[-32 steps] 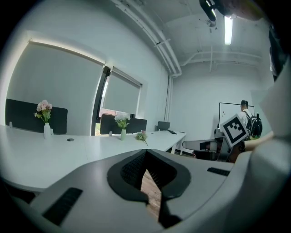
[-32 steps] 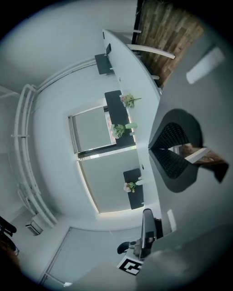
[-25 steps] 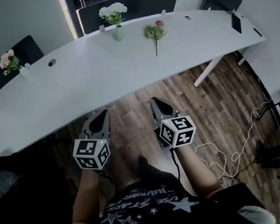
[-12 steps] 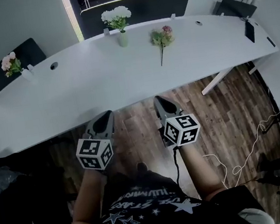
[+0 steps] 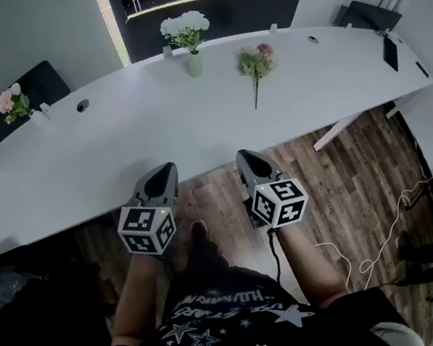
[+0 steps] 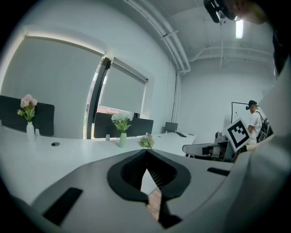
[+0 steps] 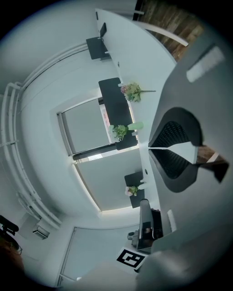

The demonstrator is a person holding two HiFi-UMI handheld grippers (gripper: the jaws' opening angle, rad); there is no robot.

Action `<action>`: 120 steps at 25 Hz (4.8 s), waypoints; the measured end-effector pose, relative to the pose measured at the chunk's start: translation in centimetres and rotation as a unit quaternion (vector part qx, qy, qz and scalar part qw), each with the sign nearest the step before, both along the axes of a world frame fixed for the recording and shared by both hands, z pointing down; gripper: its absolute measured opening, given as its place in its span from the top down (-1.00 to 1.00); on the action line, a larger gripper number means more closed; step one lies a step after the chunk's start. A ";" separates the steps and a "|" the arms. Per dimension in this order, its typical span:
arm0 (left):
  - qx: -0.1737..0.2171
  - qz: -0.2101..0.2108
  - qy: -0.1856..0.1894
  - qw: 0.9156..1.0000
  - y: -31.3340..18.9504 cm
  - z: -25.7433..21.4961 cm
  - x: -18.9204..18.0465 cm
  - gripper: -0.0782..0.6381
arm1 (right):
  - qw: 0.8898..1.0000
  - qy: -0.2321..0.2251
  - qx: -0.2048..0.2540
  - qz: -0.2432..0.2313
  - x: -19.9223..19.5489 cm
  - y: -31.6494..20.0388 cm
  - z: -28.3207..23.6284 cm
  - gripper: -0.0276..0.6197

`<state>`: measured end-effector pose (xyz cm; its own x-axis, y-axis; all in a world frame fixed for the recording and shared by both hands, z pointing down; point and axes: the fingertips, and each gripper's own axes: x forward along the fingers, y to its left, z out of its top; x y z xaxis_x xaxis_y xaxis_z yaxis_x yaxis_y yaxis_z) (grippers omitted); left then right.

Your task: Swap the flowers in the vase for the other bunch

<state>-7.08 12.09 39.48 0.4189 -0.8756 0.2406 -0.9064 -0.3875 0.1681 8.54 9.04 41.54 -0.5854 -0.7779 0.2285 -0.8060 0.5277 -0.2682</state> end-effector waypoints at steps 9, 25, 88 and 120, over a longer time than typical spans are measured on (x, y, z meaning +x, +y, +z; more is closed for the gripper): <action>0.011 0.038 0.024 0.999 -8.9 -0.5 -0.7 0.76 | 1.000 0.009 0.014 0.015 -1.8 -8.5 -1.9 0.91; 0.008 0.058 0.048 0.997 -19.2 0.3 -6.4 0.76 | 1.000 -0.012 0.005 -0.007 -8.6 -16.8 -1.5 0.43; -0.031 -0.041 -0.036 0.998 -38.0 8.2 2.3 0.06 | 0.971 -0.016 -0.050 -0.233 -9.3 -39.2 3.2 0.21; 0.000 0.008 -0.066 0.998 -47.4 12.5 4.4 -0.09 | 0.956 -0.006 -0.035 -0.290 -11.1 -43.0 4.6 0.21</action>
